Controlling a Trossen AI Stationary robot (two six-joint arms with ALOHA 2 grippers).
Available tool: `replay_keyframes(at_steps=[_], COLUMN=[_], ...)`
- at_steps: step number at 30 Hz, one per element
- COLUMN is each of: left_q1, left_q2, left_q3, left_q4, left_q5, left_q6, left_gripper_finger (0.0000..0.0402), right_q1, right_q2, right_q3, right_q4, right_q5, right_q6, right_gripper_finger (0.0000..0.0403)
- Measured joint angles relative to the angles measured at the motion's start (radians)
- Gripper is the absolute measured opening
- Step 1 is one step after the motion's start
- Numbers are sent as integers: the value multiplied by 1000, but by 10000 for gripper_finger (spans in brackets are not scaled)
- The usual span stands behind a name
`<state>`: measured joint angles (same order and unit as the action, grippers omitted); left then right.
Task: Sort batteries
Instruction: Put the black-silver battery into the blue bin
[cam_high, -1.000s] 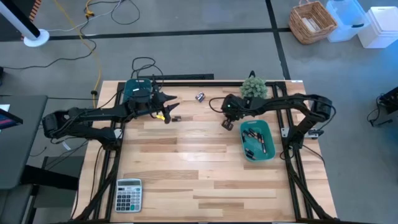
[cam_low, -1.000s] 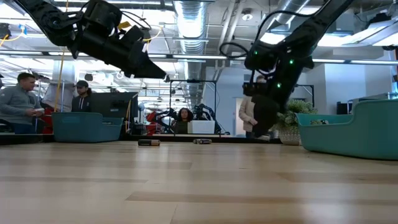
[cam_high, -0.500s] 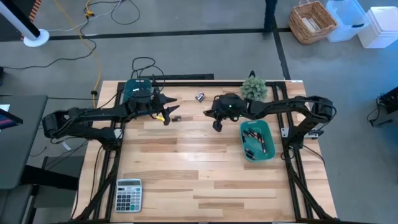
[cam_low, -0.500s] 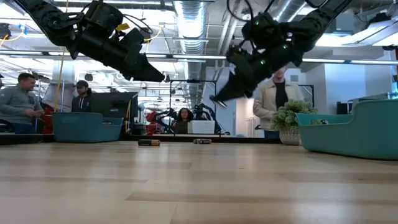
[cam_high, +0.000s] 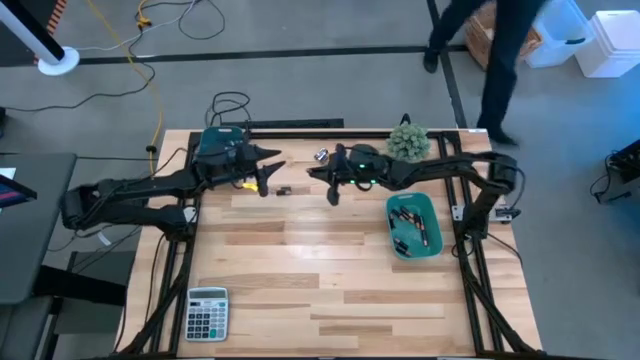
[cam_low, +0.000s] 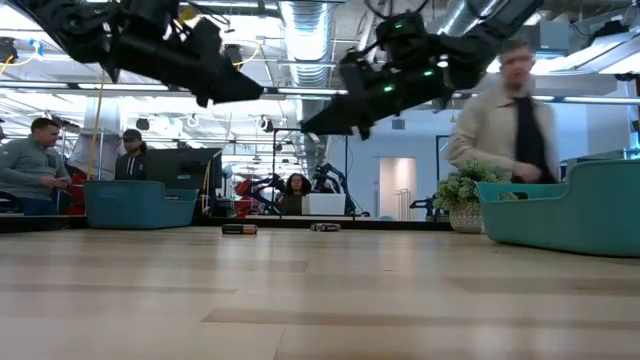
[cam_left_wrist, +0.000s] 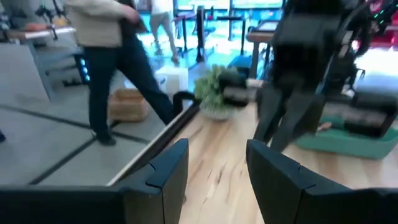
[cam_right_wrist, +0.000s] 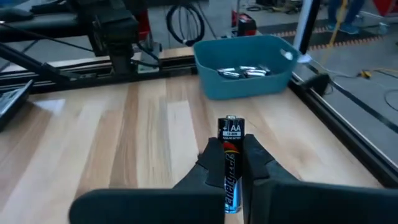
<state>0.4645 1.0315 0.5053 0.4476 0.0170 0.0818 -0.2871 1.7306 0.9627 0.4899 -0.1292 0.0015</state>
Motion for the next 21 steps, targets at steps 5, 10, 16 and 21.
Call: replay_keyframes(at_steps=[5,10,16,21], left_q1=[-5,-5,-5,-5], left_q2=[-120,-228,-302,-337], left_q3=[0,0,0,0], left_q4=[-99,-199,-262,-292], left_q5=[-21,-67,-96,-108], left_q6=[8,15,19,19], left_gripper_finger=[155,155,155,155], right_q1=[-20,-40,-43,-43], right_q2=[149,329,557,753], right_q3=[185,443,804,1098], right_q4=[18,-52,-181,-263], right_q5=[-76,-166,-239,-283], right_q6=[-26,-26,-29,9], right_gripper_finger=[11,11,11,11])
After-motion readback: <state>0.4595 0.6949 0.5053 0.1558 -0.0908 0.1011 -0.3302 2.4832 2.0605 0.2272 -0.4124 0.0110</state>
